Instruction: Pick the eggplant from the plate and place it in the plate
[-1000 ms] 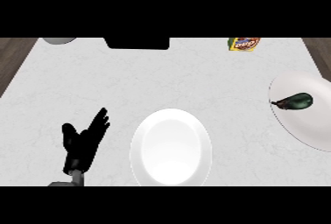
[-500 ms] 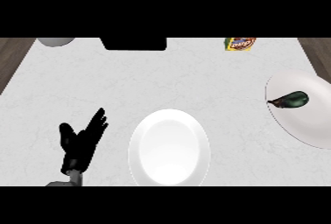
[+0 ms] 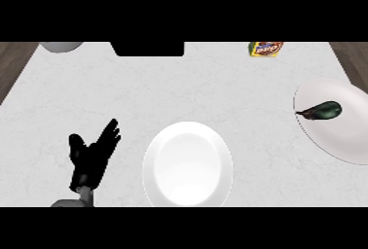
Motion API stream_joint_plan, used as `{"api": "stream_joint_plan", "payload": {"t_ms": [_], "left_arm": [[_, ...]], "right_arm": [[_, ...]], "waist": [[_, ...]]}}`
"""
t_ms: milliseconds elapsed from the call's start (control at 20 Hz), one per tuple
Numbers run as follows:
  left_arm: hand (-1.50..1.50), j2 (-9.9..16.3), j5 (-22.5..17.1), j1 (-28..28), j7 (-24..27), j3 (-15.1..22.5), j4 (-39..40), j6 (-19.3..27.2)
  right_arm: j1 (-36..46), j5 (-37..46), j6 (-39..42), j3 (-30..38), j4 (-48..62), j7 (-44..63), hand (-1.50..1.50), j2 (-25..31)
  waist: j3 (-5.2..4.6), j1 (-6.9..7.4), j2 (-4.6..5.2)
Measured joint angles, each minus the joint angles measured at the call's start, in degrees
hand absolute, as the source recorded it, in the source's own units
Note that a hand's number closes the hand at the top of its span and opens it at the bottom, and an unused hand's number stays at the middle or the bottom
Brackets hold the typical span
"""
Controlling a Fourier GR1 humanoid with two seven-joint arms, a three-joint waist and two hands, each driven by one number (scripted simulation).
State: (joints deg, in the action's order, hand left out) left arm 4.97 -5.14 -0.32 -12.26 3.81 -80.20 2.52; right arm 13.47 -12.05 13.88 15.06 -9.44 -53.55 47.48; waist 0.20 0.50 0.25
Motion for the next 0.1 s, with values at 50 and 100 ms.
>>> {"api": "stream_joint_plan", "payload": {"t_ms": [50,100], "left_arm": [[0.0,-0.04,0.17,-0.15,-0.21,0.0,0.02,0.08],[0.0,0.01,0.23,0.43,-0.83,0.16,-1.2,0.15]], "right_arm": [[-0.23,0.17,0.07,0.0,0.04,-0.06,-1.5,0.21],[-1.17,0.15,-0.09,0.08,-0.16,-0.48,-1.5,-0.1]], "waist": [[0.0,-0.02,-0.02],[-0.04,-0.07,-0.06]]}}
